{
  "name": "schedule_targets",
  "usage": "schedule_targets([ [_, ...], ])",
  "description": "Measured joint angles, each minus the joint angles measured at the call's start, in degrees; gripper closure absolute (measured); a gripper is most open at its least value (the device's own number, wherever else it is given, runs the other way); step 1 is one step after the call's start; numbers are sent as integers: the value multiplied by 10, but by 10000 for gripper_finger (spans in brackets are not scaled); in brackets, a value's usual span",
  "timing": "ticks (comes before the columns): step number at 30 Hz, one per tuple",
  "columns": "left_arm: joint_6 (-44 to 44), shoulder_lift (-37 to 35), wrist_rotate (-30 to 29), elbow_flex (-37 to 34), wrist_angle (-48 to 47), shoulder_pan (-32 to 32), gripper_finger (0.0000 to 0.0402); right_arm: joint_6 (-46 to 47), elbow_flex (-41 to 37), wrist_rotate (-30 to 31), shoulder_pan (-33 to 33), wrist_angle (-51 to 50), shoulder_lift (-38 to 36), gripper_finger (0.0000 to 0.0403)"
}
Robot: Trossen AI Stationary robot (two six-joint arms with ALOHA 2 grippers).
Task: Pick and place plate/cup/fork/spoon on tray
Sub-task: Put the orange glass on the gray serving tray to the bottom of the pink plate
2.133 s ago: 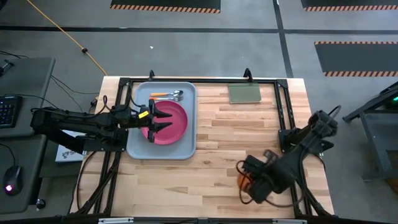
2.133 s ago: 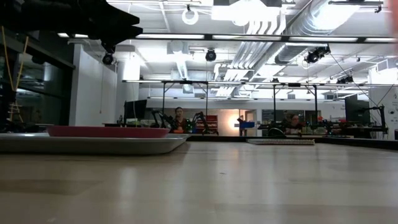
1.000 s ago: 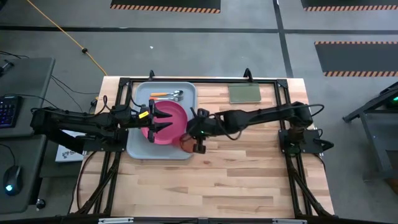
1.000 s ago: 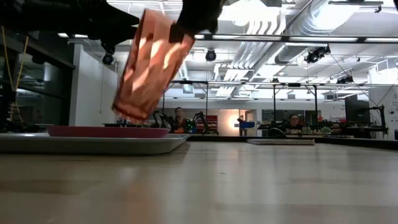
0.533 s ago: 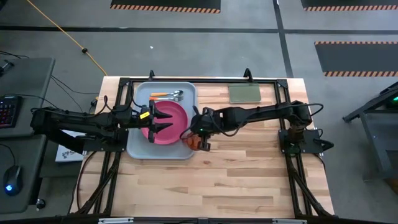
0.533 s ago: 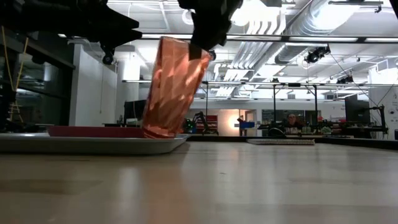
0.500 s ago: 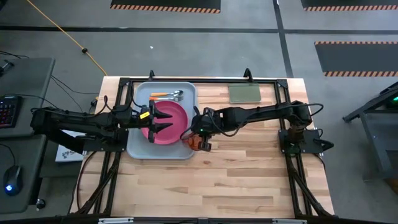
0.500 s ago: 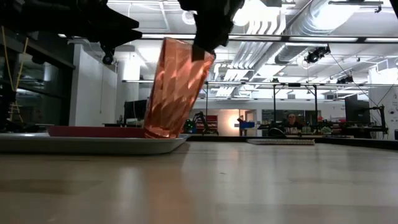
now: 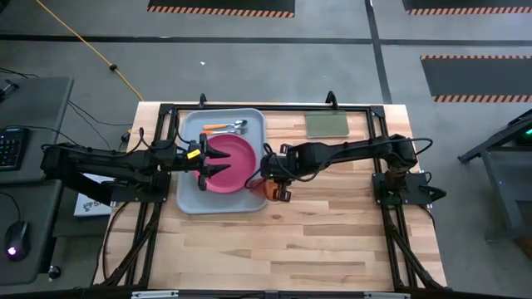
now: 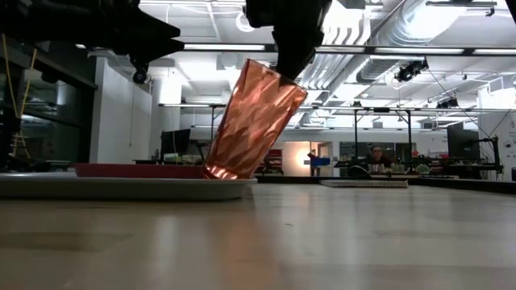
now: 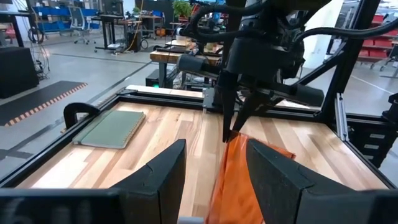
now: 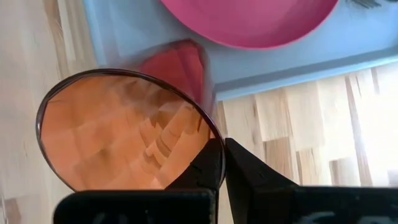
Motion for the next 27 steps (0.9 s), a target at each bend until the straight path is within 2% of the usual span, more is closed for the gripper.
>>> schedule_targets([
  [6,0,0,0,0,-3,0,245,-1,2,-2,0,24,0,403],
  [14,0,0,0,0,-3,0,245,1,2,-56,-1,93,0,403],
  [22,-5,0,0,0,-4,0,245,7,2,-62,-1,38,0,403],
  [27,-23,4,0,0,-7,-5,245,-1,2,-38,-1,41,0,403],
])
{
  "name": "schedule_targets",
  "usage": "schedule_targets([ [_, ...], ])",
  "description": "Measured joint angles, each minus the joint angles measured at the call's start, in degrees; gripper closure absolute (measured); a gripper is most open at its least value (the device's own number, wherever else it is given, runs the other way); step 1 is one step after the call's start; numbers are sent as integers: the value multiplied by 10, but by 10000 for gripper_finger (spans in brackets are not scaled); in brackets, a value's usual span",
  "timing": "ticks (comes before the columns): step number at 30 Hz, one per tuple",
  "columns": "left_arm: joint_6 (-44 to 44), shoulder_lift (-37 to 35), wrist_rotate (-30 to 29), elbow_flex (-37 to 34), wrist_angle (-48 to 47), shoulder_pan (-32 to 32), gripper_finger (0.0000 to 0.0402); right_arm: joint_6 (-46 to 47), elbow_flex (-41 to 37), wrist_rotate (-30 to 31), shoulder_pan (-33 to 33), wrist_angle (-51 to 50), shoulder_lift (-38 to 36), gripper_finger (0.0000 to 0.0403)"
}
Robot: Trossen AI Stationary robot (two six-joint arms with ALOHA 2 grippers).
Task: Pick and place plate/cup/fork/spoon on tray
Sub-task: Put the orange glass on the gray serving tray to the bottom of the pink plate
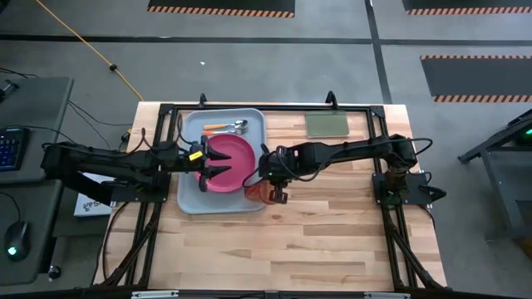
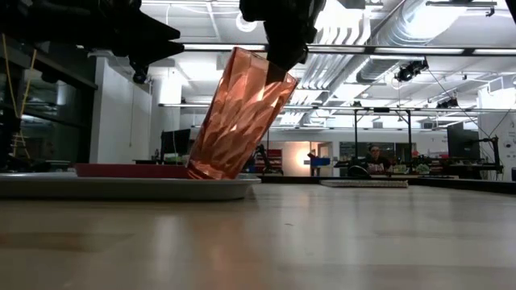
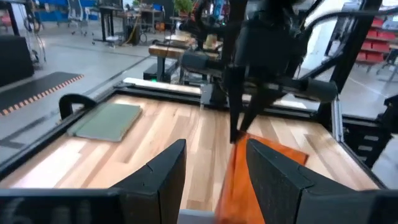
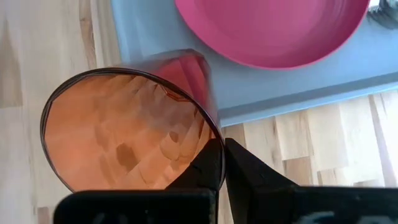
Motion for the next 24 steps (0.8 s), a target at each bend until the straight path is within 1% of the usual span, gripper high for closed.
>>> schedule_targets([
  [3,6,24,-13,0,-6,-14,245,-13,0,4,-2,8,0,403],
  [6,0,55,-65,0,3,-27,245,-15,0,4,-5,13,0,403],
  [8,-25,76,-87,0,0,-30,245,-20,0,4,-7,13,0,403],
  [11,-36,102,-88,0,17,-30,245,-24,0,4,-7,13,0,403],
  [15,-45,127,-87,0,64,-30,245,-25,0,4,-7,13,0,403],
  [17,-56,134,-77,0,78,-31,245,-25,0,3,-7,13,0,403],
  [21,-53,150,0,0,78,-34,245,-25,0,-11,-7,13,0,403],
  [22,-53,154,11,0,73,-36,245,-25,0,-11,-7,13,0,403],
  [24,-47,163,13,2,56,-41,247,-25,0,-12,-7,11,-2,403],
])
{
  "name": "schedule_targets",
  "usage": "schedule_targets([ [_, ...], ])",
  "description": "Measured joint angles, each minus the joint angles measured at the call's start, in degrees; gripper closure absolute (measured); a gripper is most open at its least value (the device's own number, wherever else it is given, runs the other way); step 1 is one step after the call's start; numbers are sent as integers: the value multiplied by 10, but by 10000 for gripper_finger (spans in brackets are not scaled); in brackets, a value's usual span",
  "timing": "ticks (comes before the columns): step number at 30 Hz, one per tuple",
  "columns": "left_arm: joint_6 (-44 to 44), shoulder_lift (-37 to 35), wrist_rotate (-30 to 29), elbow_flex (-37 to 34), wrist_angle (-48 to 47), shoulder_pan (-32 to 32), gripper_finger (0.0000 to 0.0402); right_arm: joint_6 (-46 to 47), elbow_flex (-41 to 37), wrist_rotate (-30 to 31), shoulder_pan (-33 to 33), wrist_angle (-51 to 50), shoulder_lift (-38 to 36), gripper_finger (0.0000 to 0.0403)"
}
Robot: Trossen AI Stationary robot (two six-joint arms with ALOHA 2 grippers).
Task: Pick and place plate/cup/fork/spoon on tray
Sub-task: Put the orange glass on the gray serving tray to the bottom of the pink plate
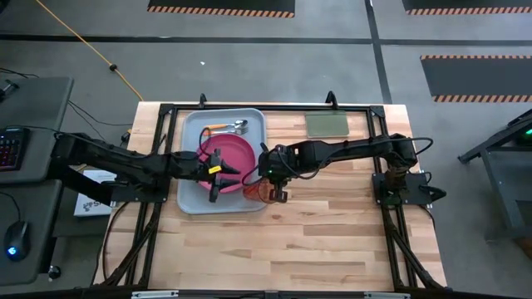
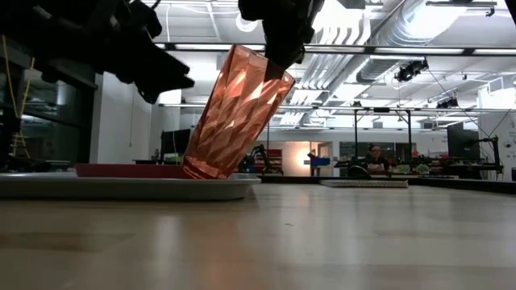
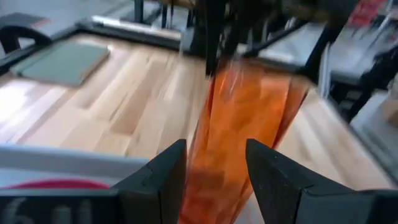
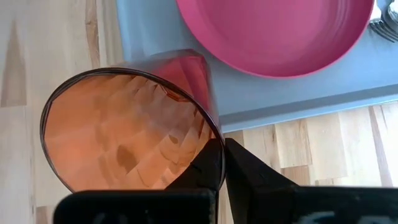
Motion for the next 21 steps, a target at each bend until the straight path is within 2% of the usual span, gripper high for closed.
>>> schedule_targets([
  [3,21,13,-18,25,-59,-11,257,0,5,0,0,-7,-1,403],
  [7,36,50,-53,64,-116,-28,291,0,21,0,0,-5,-2,403],
  [9,37,71,-67,77,-119,-33,314,0,31,0,0,-13,-2,403],
  [15,51,103,-59,93,-122,-34,390,-3,45,0,0,-17,-2,402],
  [21,50,123,-50,95,-121,-34,394,-3,45,0,0,-15,-2,402],
])
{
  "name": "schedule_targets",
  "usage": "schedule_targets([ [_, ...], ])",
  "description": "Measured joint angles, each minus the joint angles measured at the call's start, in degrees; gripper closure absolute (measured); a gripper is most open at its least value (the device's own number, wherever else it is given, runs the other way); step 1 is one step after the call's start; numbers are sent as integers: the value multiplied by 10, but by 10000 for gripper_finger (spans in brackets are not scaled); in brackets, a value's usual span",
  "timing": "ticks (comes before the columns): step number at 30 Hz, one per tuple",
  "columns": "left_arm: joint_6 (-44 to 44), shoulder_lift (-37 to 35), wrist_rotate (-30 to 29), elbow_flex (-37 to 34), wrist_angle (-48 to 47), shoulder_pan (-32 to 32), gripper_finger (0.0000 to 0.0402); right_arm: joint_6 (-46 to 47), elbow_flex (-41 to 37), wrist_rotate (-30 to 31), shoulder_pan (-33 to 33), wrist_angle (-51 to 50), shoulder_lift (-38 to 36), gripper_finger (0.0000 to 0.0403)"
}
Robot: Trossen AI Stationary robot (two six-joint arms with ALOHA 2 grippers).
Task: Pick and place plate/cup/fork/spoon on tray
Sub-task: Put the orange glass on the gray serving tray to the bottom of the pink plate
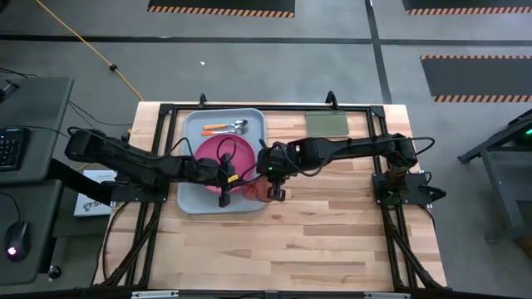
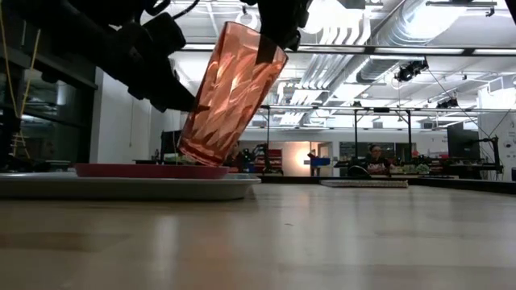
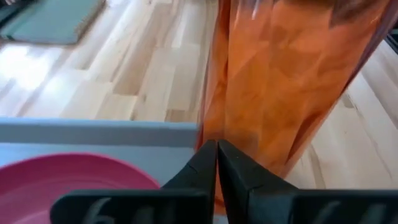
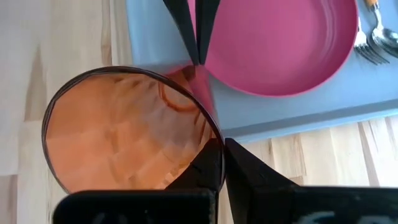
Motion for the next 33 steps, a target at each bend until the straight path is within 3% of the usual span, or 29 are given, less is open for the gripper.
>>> schedule_targets([
  [18,-14,51,34,0,25,9,401,3,-33,3,0,108,0,389],
  [33,-4,51,14,0,34,11,401,1,-62,7,-1,168,3,382],
])
